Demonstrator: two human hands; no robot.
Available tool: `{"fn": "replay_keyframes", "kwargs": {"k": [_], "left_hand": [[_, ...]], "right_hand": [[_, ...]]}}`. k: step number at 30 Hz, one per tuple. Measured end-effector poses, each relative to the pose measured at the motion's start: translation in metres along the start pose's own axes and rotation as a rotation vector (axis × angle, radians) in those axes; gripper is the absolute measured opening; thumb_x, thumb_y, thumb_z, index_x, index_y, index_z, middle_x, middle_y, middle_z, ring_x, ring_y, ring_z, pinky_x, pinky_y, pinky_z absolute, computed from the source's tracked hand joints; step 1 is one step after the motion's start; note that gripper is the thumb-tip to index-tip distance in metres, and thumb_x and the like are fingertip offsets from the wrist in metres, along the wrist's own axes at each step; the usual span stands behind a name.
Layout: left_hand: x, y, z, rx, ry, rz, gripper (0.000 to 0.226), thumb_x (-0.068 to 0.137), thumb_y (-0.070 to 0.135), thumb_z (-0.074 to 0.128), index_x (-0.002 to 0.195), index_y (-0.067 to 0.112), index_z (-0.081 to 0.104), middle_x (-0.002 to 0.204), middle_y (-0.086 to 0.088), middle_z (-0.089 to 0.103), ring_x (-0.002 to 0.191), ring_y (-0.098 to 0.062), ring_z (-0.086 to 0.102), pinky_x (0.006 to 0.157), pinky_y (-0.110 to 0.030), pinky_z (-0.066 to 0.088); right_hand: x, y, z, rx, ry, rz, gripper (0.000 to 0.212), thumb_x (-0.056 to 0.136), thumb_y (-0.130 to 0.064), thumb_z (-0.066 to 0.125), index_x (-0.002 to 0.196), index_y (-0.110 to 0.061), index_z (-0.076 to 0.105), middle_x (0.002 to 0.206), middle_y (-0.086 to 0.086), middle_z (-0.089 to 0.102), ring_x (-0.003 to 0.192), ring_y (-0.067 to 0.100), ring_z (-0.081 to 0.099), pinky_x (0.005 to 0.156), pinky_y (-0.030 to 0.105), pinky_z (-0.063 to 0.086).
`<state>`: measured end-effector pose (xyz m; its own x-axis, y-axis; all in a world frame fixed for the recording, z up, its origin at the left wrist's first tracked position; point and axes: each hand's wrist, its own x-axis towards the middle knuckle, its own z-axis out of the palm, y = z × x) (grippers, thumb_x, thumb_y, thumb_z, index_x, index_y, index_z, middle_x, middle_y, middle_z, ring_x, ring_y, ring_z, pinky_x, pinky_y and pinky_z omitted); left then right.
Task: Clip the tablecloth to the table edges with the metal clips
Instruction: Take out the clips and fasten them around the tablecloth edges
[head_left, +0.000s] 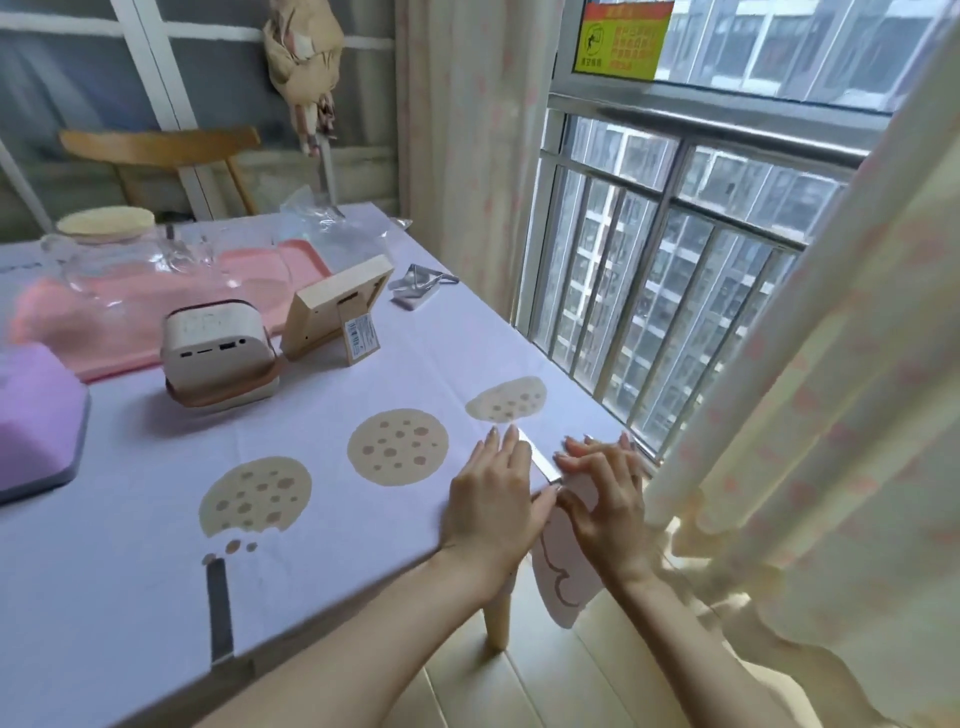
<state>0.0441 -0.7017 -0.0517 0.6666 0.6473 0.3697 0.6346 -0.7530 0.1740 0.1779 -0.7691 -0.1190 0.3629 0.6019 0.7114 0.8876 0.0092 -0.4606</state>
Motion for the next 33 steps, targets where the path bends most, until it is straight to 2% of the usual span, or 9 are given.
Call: {"fn": "replay_keyframes", "kwargs": {"k": [10, 13, 15, 18, 24, 28, 30, 32, 33], "left_hand": [[0.006, -0.007, -0.017, 0.017, -0.303, 0.113, 0.066, 0.052, 0.06, 0.08, 0.097, 0.013, 0.072, 0.107, 0.002, 0.071, 0.097, -0.012, 0.068, 0.063, -0.016, 0.053], [0.007, -0.006, -0.024, 0.069, -0.35, 0.136, 0.066, 0.057, 0.066, 0.073, 0.101, 0.017, 0.073, 0.114, 0.006, 0.068, 0.103, -0.007, 0.065, 0.072, -0.013, 0.05], [0.01, -0.007, -0.035, 0.104, -0.391, 0.12, 0.068, 0.076, 0.063, 0.058, 0.126, 0.016, 0.058, 0.137, 0.003, 0.052, 0.124, -0.008, 0.05, 0.084, -0.014, 0.046], [0.019, -0.008, -0.04, 0.08, -0.543, 0.146, 0.064, 0.098, 0.044, 0.033, 0.148, 0.009, 0.01, 0.158, -0.003, 0.005, 0.145, -0.018, 0.01, 0.1, -0.028, 0.04], [0.023, -0.001, -0.047, 0.132, -0.633, 0.134, 0.065, 0.101, 0.037, 0.03, 0.148, 0.009, -0.004, 0.158, -0.002, -0.007, 0.146, -0.018, 0.0, 0.096, -0.028, 0.043], [0.025, 0.001, -0.047, 0.157, -0.688, 0.111, 0.063, 0.102, 0.032, 0.029, 0.148, 0.01, -0.01, 0.157, 0.0, -0.012, 0.145, -0.018, -0.003, 0.093, -0.028, 0.045], [0.027, 0.007, -0.05, 0.156, -0.709, 0.07, 0.062, 0.102, 0.03, 0.029, 0.148, 0.011, -0.009, 0.157, 0.002, -0.013, 0.145, -0.017, -0.003, 0.09, -0.028, 0.046], [0.025, 0.009, -0.046, 0.18, -0.662, 0.073, 0.067, 0.098, 0.036, 0.041, 0.15, 0.013, 0.006, 0.158, 0.004, 0.0, 0.145, -0.014, 0.01, 0.08, -0.025, 0.05], [0.027, 0.008, -0.045, 0.17, -0.66, 0.056, 0.073, 0.087, 0.043, 0.059, 0.147, 0.015, 0.027, 0.155, 0.006, 0.019, 0.139, -0.011, 0.029, 0.067, -0.021, 0.052]], "right_hand": [[0.01, -0.023, -0.022, -0.109, -0.273, 0.182, 0.033, 0.076, -0.04, 0.058, 0.104, -0.024, 0.056, 0.11, 0.001, 0.063, 0.106, 0.024, 0.058, 0.105, 0.05, 0.033], [0.013, -0.024, -0.029, -0.162, -0.42, 0.226, 0.045, 0.077, -0.054, 0.057, 0.106, -0.019, 0.061, 0.111, 0.001, 0.059, 0.106, 0.03, 0.058, 0.111, 0.04, 0.024], [0.018, -0.027, -0.033, -0.201, -0.465, 0.222, 0.042, 0.074, -0.049, 0.065, 0.105, -0.021, 0.059, 0.108, 0.001, 0.059, 0.101, 0.032, 0.06, 0.109, 0.038, 0.024], [0.024, -0.035, -0.036, -0.243, -0.459, 0.196, 0.045, 0.067, -0.034, 0.08, 0.1, -0.025, 0.052, 0.101, 0.0, 0.058, 0.089, 0.032, 0.061, 0.102, 0.046, 0.031], [0.03, -0.037, -0.039, -0.295, -0.432, 0.133, 0.048, 0.058, -0.026, 0.087, 0.094, -0.025, 0.055, 0.1, -0.007, 0.051, 0.089, 0.024, 0.055, 0.096, 0.047, 0.037], [0.034, -0.042, -0.041, -0.386, -0.378, 0.024, 0.018, 0.072, -0.025, 0.071, 0.088, -0.02, 0.064, 0.092, -0.001, 0.062, 0.089, 0.022, 0.048, 0.098, 0.047, 0.037], [0.034, -0.037, -0.043, -0.399, -0.397, -0.021, 0.016, 0.076, -0.023, 0.063, 0.091, -0.019, 0.066, 0.096, 0.0, 0.059, 0.089, 0.022, 0.05, 0.1, 0.049, 0.038], [0.033, -0.029, -0.044, -0.381, -0.468, -0.071, 0.023, 0.075, -0.019, 0.066, 0.098, -0.018, 0.067, 0.105, 0.002, 0.059, 0.095, 0.021, 0.051, 0.101, 0.05, 0.038], [0.033, -0.026, -0.045, -0.368, -0.505, -0.091, 0.028, 0.072, -0.018, 0.072, 0.1, -0.018, 0.067, 0.106, 0.002, 0.061, 0.098, 0.02, 0.05, 0.099, 0.05, 0.038]]}}
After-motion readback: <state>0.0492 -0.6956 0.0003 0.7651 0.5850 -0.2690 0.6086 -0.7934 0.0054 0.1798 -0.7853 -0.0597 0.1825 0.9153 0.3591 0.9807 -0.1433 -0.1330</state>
